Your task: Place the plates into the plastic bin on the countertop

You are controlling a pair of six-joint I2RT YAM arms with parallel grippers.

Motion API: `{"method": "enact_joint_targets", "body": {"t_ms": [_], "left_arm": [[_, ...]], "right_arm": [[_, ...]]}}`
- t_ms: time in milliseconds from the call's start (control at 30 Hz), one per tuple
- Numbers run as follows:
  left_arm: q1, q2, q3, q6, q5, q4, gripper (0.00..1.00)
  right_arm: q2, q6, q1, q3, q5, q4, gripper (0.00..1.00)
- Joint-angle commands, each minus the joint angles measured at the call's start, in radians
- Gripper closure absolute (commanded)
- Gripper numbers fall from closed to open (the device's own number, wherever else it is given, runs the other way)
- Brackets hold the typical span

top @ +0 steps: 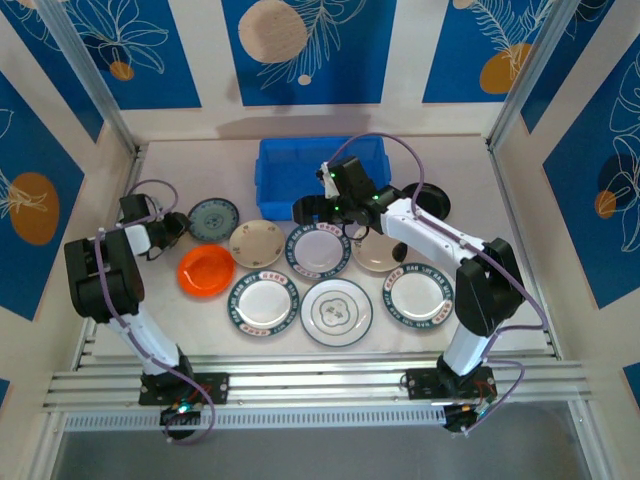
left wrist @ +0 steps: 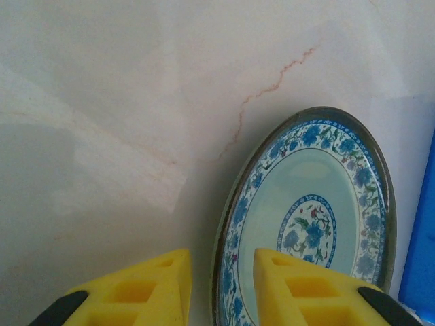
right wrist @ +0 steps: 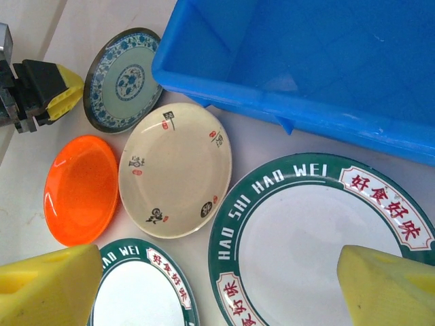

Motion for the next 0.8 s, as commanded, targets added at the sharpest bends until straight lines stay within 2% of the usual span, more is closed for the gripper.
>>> {"method": "enact_joint_targets", "body": {"t_ms": [0, 433, 767], "left_arm": [[-0.007, 0.024, -0.014, 0.002, 0.023, 0.028, 0.69], [-0.041, 0.061, -0.001, -0.006, 0.031, 0.057, 0.72], [-0.046, 0.073, 0.007, -0.023, 0.020, 0.073, 0.81]], "right_arm": [[0.009, 0.010, -0.006, 0.018, -0.017, -0.016, 0.10], [0.023, 0.018, -0.015, 0.007, -0.022, -0.012, 0.10], [0.026, 0.016, -0.021, 0.007, -0.013, -0.019, 0.10]]}}
